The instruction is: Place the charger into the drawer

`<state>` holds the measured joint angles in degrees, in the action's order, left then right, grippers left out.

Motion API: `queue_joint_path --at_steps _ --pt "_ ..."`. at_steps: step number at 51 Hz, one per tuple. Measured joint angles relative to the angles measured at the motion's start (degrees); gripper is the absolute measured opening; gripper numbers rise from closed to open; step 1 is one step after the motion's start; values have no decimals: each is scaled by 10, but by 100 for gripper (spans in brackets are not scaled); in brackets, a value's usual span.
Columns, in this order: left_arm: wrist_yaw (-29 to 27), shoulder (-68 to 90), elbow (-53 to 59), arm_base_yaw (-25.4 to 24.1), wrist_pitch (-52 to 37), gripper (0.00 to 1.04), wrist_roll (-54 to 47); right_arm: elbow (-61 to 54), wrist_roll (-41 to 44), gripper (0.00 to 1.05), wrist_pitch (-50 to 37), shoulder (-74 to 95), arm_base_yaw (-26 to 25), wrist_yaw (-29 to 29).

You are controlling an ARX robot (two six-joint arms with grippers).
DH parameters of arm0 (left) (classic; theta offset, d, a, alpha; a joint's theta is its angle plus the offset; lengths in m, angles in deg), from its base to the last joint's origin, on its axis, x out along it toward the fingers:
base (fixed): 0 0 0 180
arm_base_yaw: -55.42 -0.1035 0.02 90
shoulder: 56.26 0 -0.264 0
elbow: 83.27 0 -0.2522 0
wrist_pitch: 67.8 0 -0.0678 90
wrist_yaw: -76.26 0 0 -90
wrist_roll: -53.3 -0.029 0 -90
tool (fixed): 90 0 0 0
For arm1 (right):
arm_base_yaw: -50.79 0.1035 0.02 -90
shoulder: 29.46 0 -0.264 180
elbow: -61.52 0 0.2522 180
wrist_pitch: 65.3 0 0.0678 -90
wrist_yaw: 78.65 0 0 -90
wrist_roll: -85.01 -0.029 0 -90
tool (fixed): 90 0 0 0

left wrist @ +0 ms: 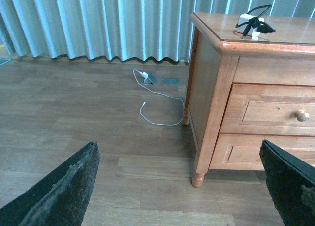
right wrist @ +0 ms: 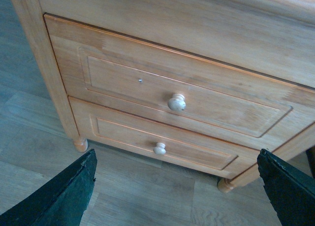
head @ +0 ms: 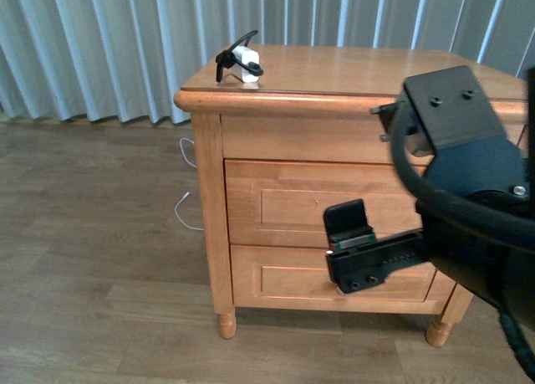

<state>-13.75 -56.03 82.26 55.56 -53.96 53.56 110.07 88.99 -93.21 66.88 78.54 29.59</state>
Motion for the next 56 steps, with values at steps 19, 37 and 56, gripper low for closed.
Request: queue_joint_path --at_steps 19,37,56 --pt "0 0 0 0 0 99 0 161 0 97 -37 200 9 39" --pt "0 0 0 0 0 99 0 268 -24 97 -21 315 -38 46" --pt "0 0 0 0 0 99 0 342 -37 97 -10 382 -60 44"
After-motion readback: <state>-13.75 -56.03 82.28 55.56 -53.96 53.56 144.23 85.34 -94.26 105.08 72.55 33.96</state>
